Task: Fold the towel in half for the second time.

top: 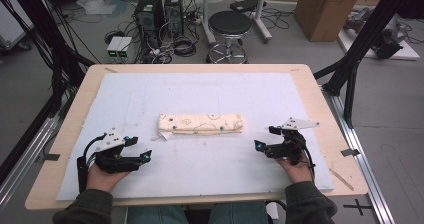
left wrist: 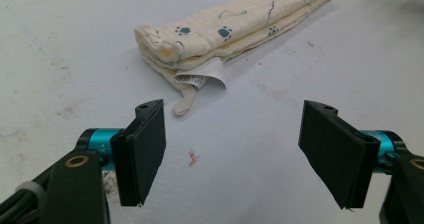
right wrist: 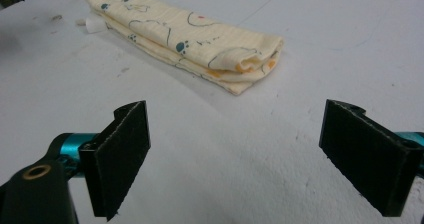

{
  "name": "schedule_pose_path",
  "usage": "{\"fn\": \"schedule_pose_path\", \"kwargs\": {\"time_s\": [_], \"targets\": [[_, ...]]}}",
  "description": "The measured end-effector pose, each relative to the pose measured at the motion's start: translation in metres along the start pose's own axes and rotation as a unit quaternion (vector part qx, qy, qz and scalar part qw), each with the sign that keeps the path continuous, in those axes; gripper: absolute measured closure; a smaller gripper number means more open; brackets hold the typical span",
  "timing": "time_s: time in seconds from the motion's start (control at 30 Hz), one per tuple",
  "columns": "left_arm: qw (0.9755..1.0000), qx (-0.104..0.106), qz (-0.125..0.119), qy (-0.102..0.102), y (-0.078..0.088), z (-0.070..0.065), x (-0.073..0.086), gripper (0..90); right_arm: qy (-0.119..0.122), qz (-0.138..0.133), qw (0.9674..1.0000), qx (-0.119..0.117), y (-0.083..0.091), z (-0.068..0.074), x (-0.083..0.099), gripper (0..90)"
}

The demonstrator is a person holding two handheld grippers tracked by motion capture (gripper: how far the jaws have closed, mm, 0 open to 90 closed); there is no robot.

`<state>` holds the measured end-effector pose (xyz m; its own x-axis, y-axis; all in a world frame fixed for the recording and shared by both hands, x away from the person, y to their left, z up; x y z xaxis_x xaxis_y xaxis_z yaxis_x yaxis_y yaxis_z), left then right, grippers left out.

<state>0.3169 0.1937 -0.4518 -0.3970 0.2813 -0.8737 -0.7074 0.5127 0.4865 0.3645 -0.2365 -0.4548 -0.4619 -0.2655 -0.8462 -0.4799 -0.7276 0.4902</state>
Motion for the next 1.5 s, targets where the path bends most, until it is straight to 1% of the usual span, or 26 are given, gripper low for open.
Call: {"fn": "schedule_pose_path", "kwargs": {"time_s": [0.1,0.3,0.47,0.5,0.53,0.57,0.63,0.73,0.77,0.83,0.87,0.93,1.07,1.13,1.23,1.3,1.33,1.37,1.4,1.43,1.47,1.5], "targets": [[1.0000,-0.003,-0.004,0.002,0.004,0.000,0.001,27.3,0.002,0.002,1.0000,0.002,0.003,0.002,0.003,12.2],[1.0000,-0.008,-0.001,0.001,0.009,-0.001,0.005,27.3,0.004,0.005,1.0000,0.004,0.008,0.006,0.009,12.2],[1.0000,-0.008,-0.001,-0.002,0.013,-0.005,0.007,27.2,0.009,0.012,0.9999,0.006,0.011,0.008,0.015,12.2],[1.0000,-0.008,-0.001,-0.003,0.014,-0.005,0.007,27.1,0.007,0.013,0.9999,0.006,0.012,0.009,0.016,12.2],[0.9999,-0.009,0.000,-0.005,0.015,-0.006,0.008,27.1,0.010,0.011,0.9999,0.008,0.013,0.009,0.016,12.1],[1.0000,-0.007,0.000,-0.005,0.015,-0.007,0.008,27.1,0.008,0.012,0.9999,0.007,0.015,0.010,0.017,12.2],[0.9999,-0.012,0.001,-0.009,0.017,-0.008,0.009,27.1,0.008,0.012,0.9999,0.009,0.017,0.011,0.019,12.2],[0.9999,-0.012,-0.001,-0.007,0.020,-0.008,0.010,27.1,0.009,0.009,0.9999,0.010,0.021,0.012,0.021,12.2],[0.9999,-0.013,-0.004,-0.003,0.021,-0.008,0.010,27.1,0.008,0.010,0.9999,0.011,0.023,0.013,0.022,12.2],[0.9999,-0.014,-0.004,-0.003,0.023,-0.008,0.011,27.1,0.010,0.008,0.9998,0.012,0.025,0.013,0.024,12.2],[0.9999,-0.014,-0.003,-0.005,0.024,-0.008,0.012,27.0,0.007,0.009,0.9999,0.013,0.027,0.013,0.025,12.2],[0.9999,-0.015,-0.004,-0.003,0.026,-0.009,0.012,27.0,0.006,0.010,0.9998,0.015,0.029,0.014,0.027,12.2],[0.9999,-0.016,-0.003,-0.005,0.029,-0.010,0.014,26.7,0.011,0.011,0.9997,0.019,0.034,0.015,0.030,12.2],[0.9999,-0.016,-0.004,-0.003,0.031,-0.010,0.014,26.5,0.011,0.011,0.9996,0.022,0.037,0.015,0.032,12.2],[0.9998,-0.017,-0.005,-0.004,0.034,-0.011,0.016,26.5,0.007,0.011,0.9997,0.021,0.040,0.016,0.035,12.2],[0.9998,-0.018,-0.004,-0.005,0.035,-0.011,0.017,26.3,0.010,0.010,0.9997,0.021,0.042,0.016,0.036,12.2],[0.9998,-0.018,-0.004,-0.006,0.036,-0.011,0.017,26.1,0.005,0.010,0.9997,0.022,0.043,0.017,0.036,12.2],[0.9998,-0.020,-0.002,-0.006,0.037,-0.011,0.018,25.7,0.009,0.010,0.9997,0.021,0.043,0.016,0.037,12.2],[0.9998,-0.020,-0.001,-0.005,0.037,-0.011,0.019,25.2,0.005,0.012,0.9997,0.023,0.044,0.017,0.038,12.2],[0.9998,-0.021,-0.003,-0.004,0.038,-0.011,0.019,25.0,0.009,0.013,0.9996,0.023,0.044,0.017,0.038,12.1],[0.9998,-0.022,-0.002,-0.003,0.039,-0.011,0.019,24.8,0.006,0.015,0.9996,0.024,0.045,0.018,0.039,12.2],[0.9997,-0.023,-0.004,-0.001,0.039,-0.010,0.020,24.6,0.008,0.015,0.9996,0.022,0.045,0.018,0.040,12.2]]}}
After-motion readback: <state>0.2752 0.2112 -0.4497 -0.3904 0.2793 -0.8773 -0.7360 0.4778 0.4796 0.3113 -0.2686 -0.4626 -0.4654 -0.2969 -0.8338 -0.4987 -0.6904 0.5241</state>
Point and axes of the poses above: each handheld gripper's, and its own axes: y roughly backward along the jaws, x roughly out of its underside, z roughly to its left, the point moved 7 cm from there along -y, roughly forward along the jaws, and after that the axes turned 6 degrees about -x, right-handed, at the moved point
